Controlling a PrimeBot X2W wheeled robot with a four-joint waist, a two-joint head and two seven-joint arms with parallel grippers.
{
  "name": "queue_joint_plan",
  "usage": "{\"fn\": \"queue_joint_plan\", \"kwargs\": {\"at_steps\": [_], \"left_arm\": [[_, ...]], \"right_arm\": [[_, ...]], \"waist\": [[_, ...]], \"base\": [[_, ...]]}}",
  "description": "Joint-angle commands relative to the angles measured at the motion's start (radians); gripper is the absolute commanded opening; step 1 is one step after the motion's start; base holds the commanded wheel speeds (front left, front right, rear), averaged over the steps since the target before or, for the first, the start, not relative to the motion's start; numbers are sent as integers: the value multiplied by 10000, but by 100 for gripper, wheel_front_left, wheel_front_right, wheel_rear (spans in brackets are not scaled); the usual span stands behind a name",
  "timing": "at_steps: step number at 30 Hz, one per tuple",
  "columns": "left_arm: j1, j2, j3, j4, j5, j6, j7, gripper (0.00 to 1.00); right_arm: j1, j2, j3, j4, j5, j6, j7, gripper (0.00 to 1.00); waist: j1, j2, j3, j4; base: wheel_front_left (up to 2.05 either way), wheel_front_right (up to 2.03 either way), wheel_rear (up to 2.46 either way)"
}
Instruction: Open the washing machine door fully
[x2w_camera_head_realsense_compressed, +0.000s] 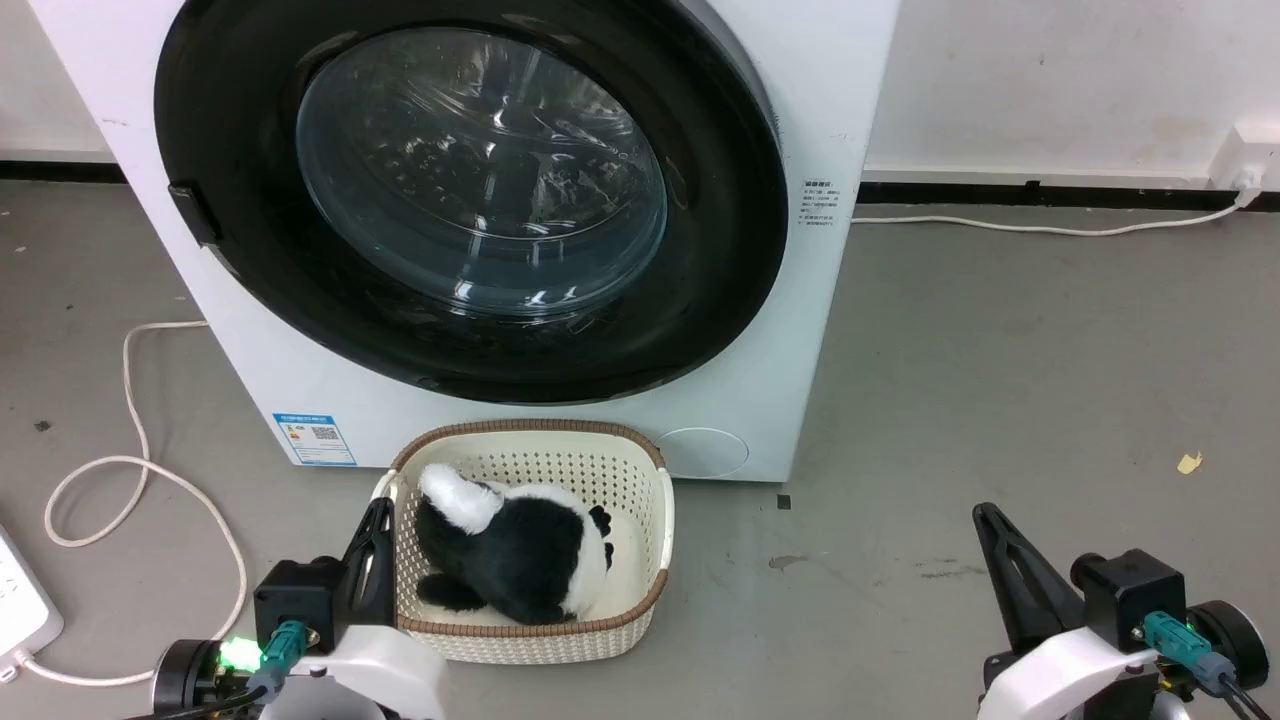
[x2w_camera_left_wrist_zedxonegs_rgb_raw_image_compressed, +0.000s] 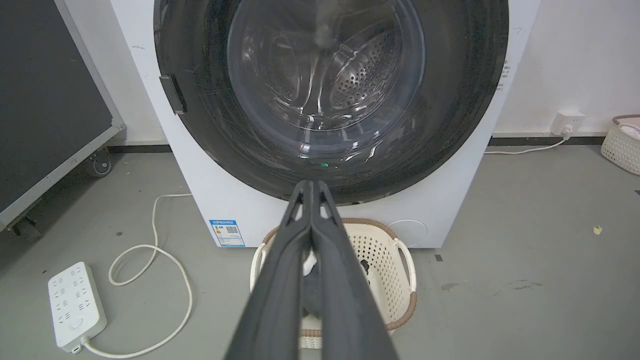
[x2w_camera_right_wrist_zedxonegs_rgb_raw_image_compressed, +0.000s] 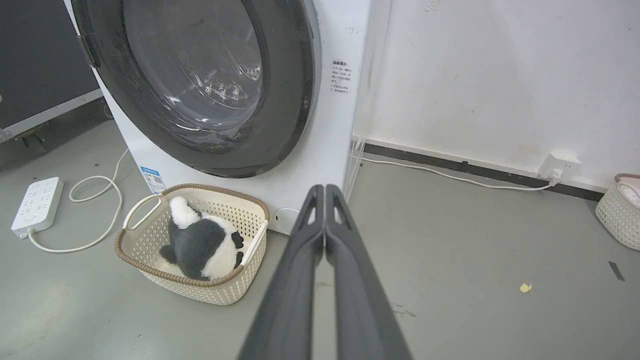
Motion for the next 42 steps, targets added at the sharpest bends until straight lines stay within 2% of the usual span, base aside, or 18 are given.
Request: {"fn": "queue_joint_plan", "kwargs": {"at_steps": [1,26,27,42], "left_arm": [[-9,12,-20,-35,89,28,3,0],[-9,12,-20,-35,89,28,3,0],[0,0,-1,4,-10,-2,-4,100],[19,1,-31,33,-91,-36,-242,100]], "right_arm": [[-119,49,-9,-43,-74,-11,3,0],[-119,49,-9,-43,-74,-11,3,0],[4,0,1,2,9,0,-6,100],[67,5,-68,-103,167,1,-243,100]], "waist": [[0,-1,0,0],[0,-1,0,0],[0,-1,0,0],[0,-1,42,26]], "base": [[0,0,0],[0,0,0],[0,0,0],[0,0,0]]}}
